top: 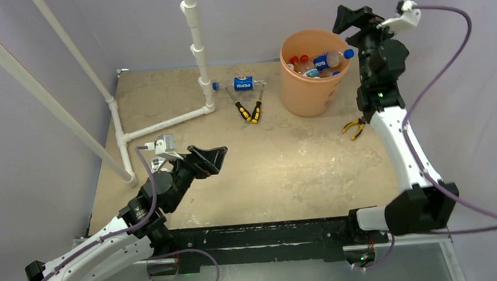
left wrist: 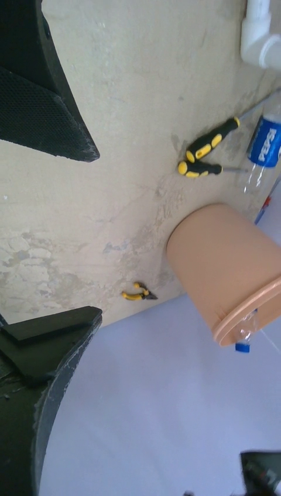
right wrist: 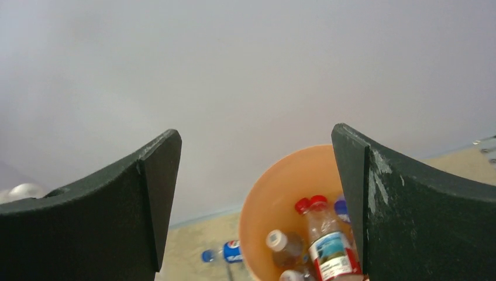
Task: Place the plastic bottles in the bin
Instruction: Place the plastic bottle in the trash bin, then pick up the plastic bottle from the corner of the board.
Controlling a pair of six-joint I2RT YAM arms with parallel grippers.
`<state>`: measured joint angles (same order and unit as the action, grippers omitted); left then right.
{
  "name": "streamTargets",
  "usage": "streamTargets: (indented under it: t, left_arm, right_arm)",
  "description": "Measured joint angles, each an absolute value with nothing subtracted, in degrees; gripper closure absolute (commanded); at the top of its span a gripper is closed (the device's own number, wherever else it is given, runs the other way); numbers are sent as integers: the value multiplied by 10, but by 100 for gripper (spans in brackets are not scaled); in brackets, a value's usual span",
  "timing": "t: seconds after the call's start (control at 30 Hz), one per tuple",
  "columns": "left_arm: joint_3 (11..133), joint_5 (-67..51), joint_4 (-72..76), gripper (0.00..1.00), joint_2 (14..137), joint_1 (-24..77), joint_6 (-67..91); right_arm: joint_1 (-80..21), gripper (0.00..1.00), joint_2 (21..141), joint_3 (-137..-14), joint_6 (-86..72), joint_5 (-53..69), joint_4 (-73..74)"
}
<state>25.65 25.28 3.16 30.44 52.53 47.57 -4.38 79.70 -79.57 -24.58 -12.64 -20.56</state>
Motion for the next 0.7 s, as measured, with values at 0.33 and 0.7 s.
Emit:
streamTargets:
  t: [0.33, 0.7]
  left_arm:
    - [295, 376, -108, 1, 307, 525, 536]
    - [393, 527, -453, 1, 481, 525, 785]
  right_arm:
    - [-77, 5, 566, -453, -360, 91, -327]
    - [-411, 6, 551, -273, -358, 116, -290]
